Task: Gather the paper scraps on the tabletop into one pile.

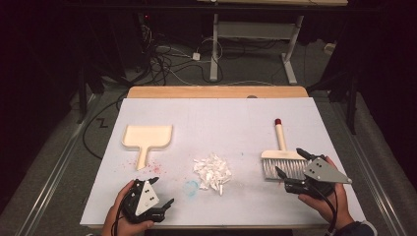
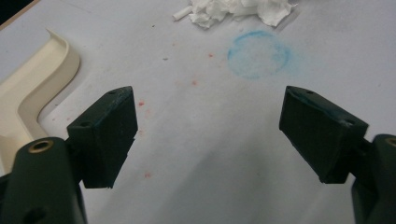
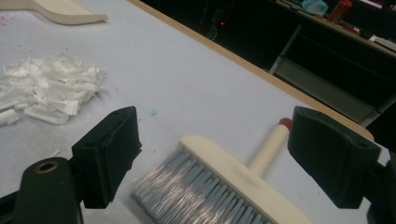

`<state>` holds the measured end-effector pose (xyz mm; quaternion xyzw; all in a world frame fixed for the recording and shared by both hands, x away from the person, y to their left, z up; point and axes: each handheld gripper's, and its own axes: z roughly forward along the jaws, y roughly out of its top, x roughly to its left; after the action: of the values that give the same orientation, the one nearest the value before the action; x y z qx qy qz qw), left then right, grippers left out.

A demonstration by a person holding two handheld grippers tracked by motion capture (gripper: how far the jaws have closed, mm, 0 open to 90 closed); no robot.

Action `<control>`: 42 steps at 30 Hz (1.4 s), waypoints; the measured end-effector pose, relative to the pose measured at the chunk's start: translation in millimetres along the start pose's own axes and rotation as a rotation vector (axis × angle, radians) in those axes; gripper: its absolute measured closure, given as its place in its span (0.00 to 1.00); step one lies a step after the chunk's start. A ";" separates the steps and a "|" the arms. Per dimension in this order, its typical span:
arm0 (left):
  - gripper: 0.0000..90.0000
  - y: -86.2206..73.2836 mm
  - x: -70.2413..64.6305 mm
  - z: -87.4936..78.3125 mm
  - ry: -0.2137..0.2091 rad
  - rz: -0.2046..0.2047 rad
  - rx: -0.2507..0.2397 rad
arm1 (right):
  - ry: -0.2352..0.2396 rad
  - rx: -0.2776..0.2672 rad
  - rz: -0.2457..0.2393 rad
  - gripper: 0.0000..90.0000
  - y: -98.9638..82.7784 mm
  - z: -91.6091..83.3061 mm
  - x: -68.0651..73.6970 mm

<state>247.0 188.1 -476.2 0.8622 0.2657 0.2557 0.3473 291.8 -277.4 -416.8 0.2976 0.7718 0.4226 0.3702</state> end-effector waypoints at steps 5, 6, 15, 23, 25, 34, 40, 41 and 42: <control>0.20 -0.2 -0.5 0.6 -0.001 0.000 0.004 | 0.013 0.005 0.006 0.19 -8.7 1.0 3.9; 0.20 -0.1 -0.6 0.8 -0.002 0.000 0.004 | 0.014 0.006 0.006 0.19 -10.6 1.3 4.7; 0.20 2.2 -0.6 2.6 0.002 0.004 -0.003 | 0.021 0.031 0.001 0.19 -28.3 -4.0 17.8; 0.18 7.2 3.1 1.8 0.046 -0.003 -0.061 | 0.039 0.033 -0.027 0.19 -40.0 -11.6 35.4; 0.18 8.2 4.3 -0.5 0.054 0.000 -0.089 | 0.032 0.016 -0.035 0.19 -39.2 -13.1 37.4; 0.18 7.4 2.7 -3.5 0.083 0.020 -0.113 | -0.006 -0.038 -0.040 0.19 -34.3 -25.1 39.1; 0.18 6.9 3.0 -2.6 0.090 0.018 -0.104 | -0.013 -0.039 -0.048 0.19 -33.9 -26.2 39.2; 0.18 7.0 3.0 -2.6 0.090 0.017 -0.105 | -0.013 -0.039 -0.048 0.19 -33.9 -26.1 39.0; 0.18 7.0 3.1 -2.7 0.091 0.016 -0.105 | -0.015 -0.039 -0.049 0.19 -34.0 -25.9 38.9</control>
<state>249.5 187.0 -468.6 0.8324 0.2602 0.3110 0.3777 244.1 -274.3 -449.3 0.2748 0.7676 0.4261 0.3921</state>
